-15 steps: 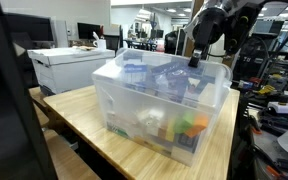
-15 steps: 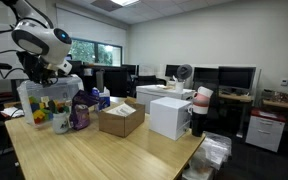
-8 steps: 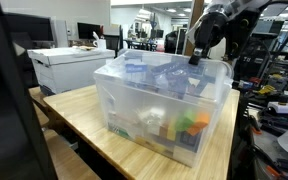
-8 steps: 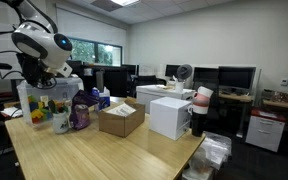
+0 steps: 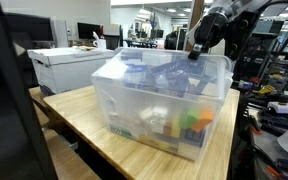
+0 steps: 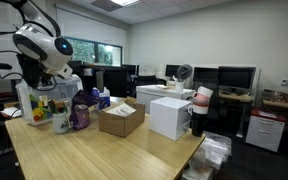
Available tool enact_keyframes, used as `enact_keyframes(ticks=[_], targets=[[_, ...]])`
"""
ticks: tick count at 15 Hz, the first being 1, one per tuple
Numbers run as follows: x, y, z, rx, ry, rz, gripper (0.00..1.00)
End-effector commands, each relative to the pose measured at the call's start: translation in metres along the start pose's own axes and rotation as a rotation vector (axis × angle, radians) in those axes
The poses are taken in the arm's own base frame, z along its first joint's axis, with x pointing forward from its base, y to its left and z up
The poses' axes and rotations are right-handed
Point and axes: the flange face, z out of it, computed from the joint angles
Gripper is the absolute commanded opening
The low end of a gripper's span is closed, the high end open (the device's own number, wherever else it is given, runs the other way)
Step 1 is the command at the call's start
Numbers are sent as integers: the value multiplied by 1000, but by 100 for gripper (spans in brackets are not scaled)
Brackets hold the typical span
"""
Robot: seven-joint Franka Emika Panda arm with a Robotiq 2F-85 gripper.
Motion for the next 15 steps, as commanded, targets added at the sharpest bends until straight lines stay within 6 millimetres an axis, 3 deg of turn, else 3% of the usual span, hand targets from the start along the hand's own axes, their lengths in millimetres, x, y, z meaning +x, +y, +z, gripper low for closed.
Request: enact_keyframes(ticks=[1, 15], targets=[[1, -5, -5, 105, 33, -40, 6], [3, 9, 4, 246, 63, -7, 6]])
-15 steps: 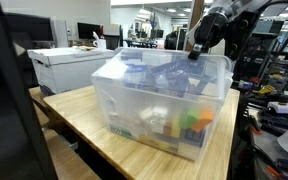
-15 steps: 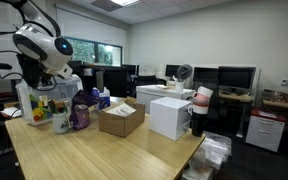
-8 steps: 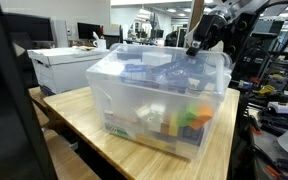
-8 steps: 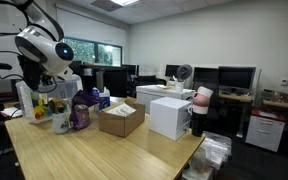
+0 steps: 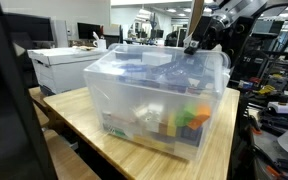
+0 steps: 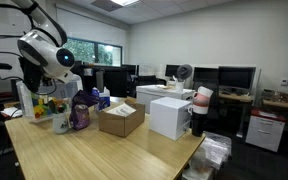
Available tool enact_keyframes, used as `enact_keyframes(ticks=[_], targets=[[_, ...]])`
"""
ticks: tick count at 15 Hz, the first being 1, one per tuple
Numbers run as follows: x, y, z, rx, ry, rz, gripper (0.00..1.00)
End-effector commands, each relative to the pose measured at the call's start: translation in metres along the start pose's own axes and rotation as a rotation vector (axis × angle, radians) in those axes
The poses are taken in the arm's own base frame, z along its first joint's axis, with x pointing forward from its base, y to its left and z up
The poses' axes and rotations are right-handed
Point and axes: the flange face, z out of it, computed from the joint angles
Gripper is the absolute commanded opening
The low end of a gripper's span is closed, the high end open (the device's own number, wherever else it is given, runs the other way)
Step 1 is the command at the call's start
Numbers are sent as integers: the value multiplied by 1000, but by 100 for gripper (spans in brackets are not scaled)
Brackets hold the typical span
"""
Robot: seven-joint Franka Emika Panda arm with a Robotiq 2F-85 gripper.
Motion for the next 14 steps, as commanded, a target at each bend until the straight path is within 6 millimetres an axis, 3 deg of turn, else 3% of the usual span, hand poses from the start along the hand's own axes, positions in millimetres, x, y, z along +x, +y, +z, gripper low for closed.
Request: enact_keyframes(ticks=[1, 8, 9, 12, 14], targets=[[0, -4, -3, 93, 27, -15, 6], [-2, -4, 3, 48, 47, 1, 8], [-2, -5, 4, 31, 53, -6, 38], [-1, -5, 7, -17, 93, -2, 46], [0, -7, 9, -57, 132, -3, 56]])
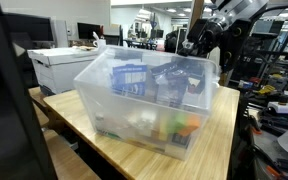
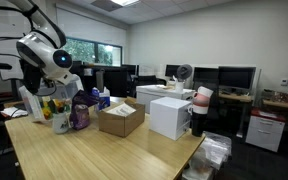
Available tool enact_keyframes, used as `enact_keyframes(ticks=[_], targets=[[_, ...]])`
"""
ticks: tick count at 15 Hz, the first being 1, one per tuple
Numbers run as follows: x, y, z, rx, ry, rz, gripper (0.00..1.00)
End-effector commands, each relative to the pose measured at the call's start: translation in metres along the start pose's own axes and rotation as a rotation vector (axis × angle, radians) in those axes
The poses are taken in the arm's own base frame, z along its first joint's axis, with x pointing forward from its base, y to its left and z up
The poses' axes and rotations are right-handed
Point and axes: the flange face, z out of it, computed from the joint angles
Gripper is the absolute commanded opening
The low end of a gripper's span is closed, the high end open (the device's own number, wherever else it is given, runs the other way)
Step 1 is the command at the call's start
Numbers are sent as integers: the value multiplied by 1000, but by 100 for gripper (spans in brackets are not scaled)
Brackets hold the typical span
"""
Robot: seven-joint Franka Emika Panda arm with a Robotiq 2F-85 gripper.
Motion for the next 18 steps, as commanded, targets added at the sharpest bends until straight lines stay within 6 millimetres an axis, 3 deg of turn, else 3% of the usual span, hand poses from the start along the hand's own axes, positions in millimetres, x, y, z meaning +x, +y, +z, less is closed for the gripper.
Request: enact_keyframes(ticks=[1, 9, 18], targets=[[-2, -13, -1, -50, 107, -20, 60], [-7, -35, -4, -355, 347, -82, 97], [-34, -70, -14, -657, 563, -279, 100]])
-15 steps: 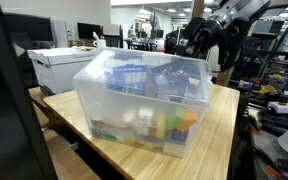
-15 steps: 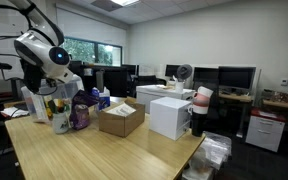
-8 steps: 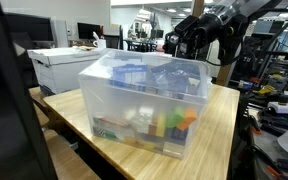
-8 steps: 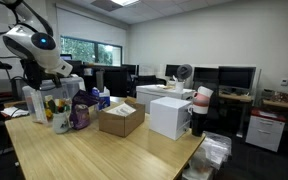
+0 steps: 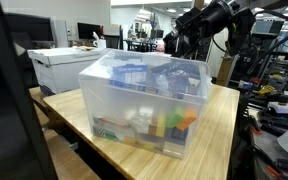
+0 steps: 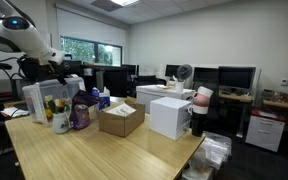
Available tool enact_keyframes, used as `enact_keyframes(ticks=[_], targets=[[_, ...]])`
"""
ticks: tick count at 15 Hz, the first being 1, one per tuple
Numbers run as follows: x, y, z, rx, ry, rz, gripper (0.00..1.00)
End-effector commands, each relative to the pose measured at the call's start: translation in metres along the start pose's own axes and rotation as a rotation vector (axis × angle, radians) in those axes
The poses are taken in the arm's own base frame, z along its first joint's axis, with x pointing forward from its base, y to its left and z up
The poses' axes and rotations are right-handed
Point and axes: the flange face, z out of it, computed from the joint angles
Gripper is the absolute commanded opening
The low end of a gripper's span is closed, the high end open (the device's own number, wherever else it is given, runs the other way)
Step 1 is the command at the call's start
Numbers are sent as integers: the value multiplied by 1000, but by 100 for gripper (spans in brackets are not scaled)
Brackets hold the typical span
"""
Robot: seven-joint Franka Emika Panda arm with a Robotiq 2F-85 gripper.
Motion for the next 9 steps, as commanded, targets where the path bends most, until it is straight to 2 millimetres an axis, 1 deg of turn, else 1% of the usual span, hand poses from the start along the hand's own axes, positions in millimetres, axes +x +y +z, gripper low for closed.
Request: enact_keyframes(ticks=[1, 3, 6, 9], targets=[[-16, -8, -26, -74, 82, -97, 100], [-24, -11, -35, -72, 90, -148, 100], [-34, -15, -49, -24, 85, -223, 100], [-46, -14, -62, 5, 77, -335, 100]])
